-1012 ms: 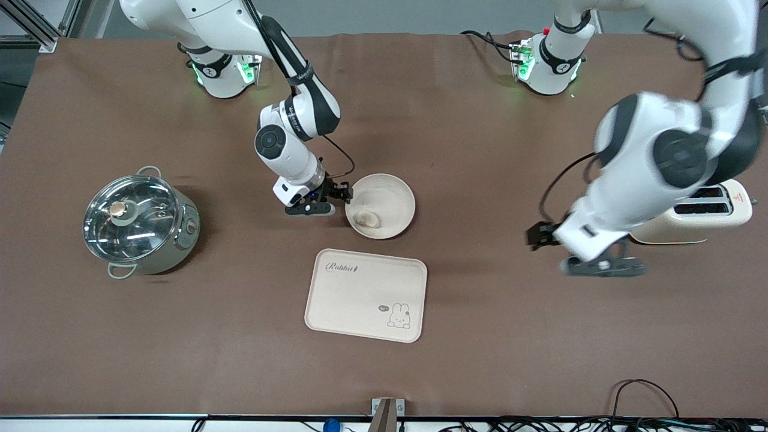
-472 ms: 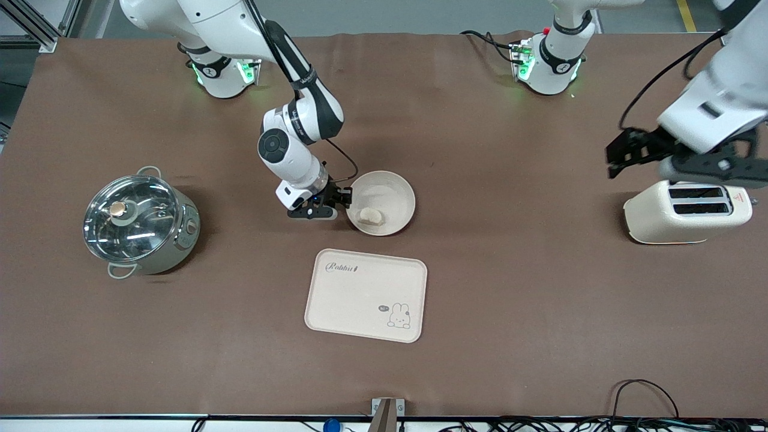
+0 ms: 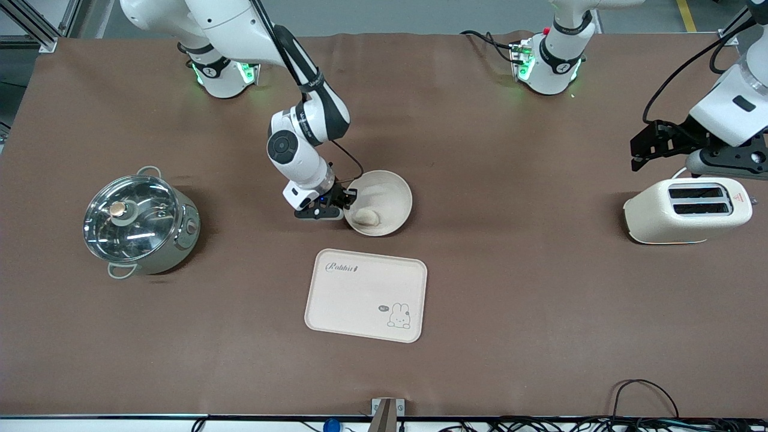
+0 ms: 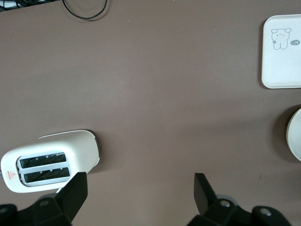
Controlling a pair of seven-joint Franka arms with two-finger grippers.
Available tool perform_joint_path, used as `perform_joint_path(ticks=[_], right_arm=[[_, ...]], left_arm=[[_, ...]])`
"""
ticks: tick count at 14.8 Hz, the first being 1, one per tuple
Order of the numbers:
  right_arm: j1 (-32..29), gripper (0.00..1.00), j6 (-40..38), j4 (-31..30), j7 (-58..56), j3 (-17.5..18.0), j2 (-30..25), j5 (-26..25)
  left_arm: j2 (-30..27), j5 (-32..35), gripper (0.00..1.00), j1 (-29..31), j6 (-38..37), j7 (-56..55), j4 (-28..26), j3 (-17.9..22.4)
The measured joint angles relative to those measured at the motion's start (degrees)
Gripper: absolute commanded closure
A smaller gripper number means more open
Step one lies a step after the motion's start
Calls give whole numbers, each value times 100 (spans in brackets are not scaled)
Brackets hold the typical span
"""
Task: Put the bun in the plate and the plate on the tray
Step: 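Grasp the plate rim with the right gripper while the left gripper withdraws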
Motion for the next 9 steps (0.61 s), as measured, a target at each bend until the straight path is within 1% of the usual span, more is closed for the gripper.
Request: perform_joint_path(ticks=[3, 6, 7, 9], right_arm=[[0, 100, -27, 56, 4, -9, -41, 80], [0, 100, -118, 214, 4, -28, -110, 392], [-8, 100, -150, 303, 16, -41, -145, 431], [-87, 100, -174, 571, 42, -67, -182, 684]], left_arm=[[8, 0, 0, 14, 5, -1, 9, 3], [8, 0, 0, 29, 10, -1, 18, 9], [8, 0, 0, 34, 11, -1, 20, 12], [8, 0, 0, 45, 11, -1, 22, 22]])
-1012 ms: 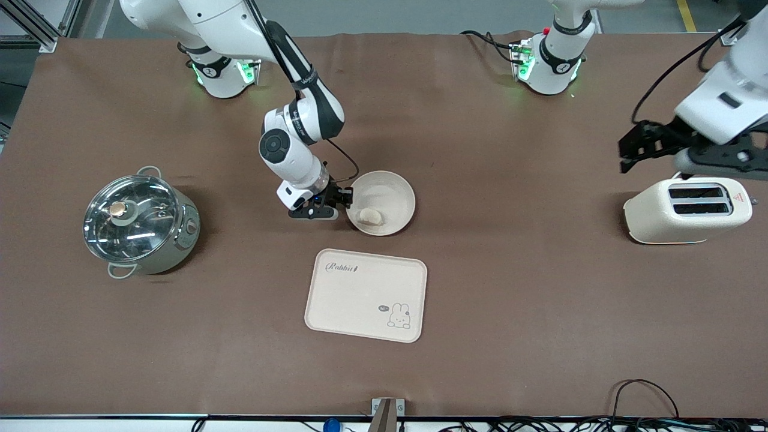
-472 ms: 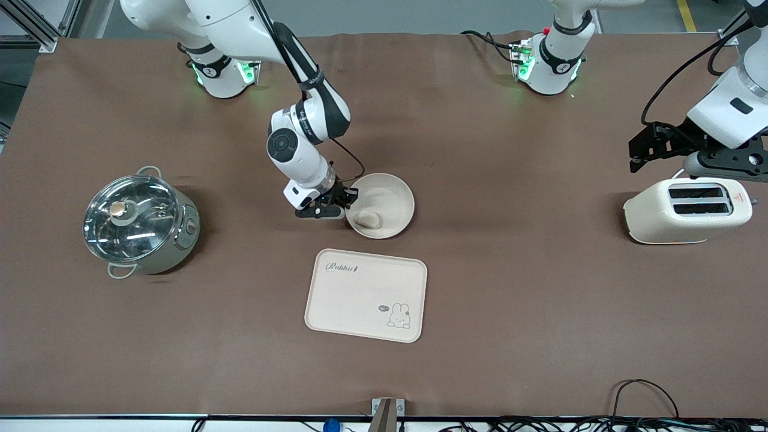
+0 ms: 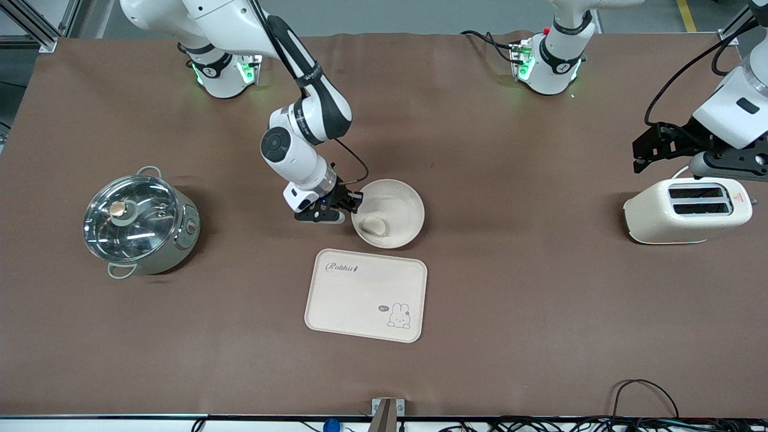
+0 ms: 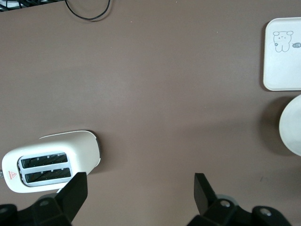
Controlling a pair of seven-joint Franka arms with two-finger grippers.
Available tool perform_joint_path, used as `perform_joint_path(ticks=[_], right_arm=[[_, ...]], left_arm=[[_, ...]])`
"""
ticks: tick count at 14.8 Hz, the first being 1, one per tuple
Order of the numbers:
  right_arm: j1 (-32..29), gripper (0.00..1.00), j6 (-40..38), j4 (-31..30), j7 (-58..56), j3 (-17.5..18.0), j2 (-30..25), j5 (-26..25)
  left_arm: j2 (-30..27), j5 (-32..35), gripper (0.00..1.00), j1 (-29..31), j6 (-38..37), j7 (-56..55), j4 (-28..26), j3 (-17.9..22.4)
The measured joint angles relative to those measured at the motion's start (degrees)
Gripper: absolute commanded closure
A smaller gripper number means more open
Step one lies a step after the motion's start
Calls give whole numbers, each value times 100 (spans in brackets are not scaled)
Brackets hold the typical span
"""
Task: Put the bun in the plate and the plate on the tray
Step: 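Grasp the plate rim with the right gripper while the left gripper withdraws, then carry the plate with the right gripper and lower it onto the tray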
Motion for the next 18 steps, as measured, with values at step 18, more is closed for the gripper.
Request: perform_joint_path(ticks=[18], right_arm=[[-1378, 100, -847, 2798, -59, -27, 2044, -546]], left_arm=[[73, -4, 0, 23, 78, -5, 27, 15]])
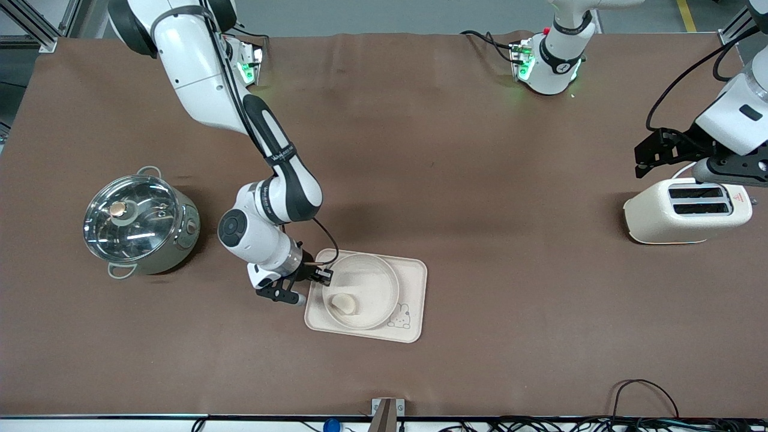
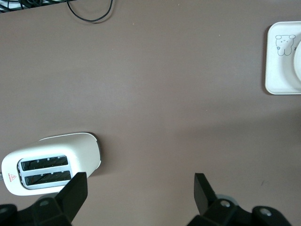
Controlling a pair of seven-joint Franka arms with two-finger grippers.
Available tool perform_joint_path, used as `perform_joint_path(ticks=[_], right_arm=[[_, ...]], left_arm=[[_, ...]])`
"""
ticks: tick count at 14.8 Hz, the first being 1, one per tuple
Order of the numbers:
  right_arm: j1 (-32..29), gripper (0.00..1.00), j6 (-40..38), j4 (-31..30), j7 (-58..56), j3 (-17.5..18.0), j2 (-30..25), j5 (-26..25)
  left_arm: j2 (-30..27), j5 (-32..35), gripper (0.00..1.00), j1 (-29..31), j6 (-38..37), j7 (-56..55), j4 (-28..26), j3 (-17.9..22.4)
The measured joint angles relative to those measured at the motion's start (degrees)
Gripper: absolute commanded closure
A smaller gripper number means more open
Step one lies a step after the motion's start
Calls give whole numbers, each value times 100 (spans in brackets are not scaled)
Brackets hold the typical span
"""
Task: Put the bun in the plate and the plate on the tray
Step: 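Carry the plate with the right gripper and lower it onto the tray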
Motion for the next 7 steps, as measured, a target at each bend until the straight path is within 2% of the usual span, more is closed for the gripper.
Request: perform_joint_path(ticks=[2, 3, 4, 5, 7], right_arm=[[80, 100, 23, 62, 0, 11, 92, 0], [102, 93, 22, 87, 0, 11, 92, 0], [110, 65, 16, 100, 0, 11, 94, 0], [110, 32, 15, 101, 0, 10, 97, 0], [91, 15, 15, 100, 0, 0, 111, 0]], left_arm=[[0, 0, 0, 1, 0, -1, 1, 0], [0, 0, 0, 4, 0, -1, 2, 1], [0, 0, 0, 11, 1, -1, 4, 2], [0, 0, 0, 26, 1, -1, 5, 4], [0, 0, 0, 57, 1, -1, 7, 10]])
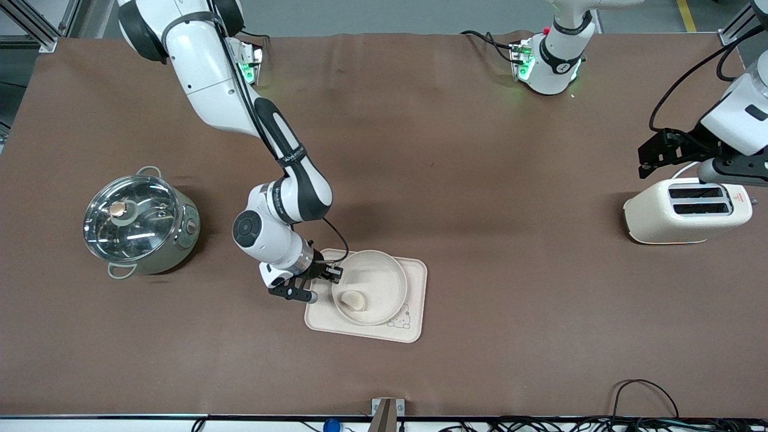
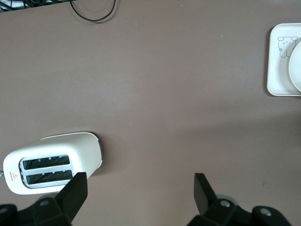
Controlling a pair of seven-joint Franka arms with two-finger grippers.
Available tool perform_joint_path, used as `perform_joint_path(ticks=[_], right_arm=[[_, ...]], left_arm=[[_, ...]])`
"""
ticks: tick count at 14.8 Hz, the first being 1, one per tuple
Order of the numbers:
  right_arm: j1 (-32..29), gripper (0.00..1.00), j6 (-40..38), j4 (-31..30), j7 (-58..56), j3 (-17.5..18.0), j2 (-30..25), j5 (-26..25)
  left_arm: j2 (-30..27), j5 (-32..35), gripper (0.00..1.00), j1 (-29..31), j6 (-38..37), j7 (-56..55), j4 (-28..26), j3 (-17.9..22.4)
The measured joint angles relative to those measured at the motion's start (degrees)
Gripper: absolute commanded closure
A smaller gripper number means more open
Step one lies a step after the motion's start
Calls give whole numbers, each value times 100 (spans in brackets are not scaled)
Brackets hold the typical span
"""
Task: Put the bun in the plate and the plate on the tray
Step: 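Open the right gripper and draw it back from the plate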
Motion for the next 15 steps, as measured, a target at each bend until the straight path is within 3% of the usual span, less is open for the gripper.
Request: perform_joint_path(ticks=[2, 4, 8, 15], right_arm=[[-23, 1, 0, 5, 0, -11, 2, 0], [-83, 0, -129, 45, 0, -25, -4, 0], [-370, 0, -1368, 355, -5, -125, -169, -17], [-635, 0, -3344, 485, -169, -902, -1330, -899]], left_arm=[[0, 0, 0, 8, 0, 0, 0, 12], [0, 0, 0, 8, 0, 0, 0, 14], [0, 0, 0, 7, 0, -8, 1, 14], [-2, 0, 0, 100, 0, -2, 24, 18]])
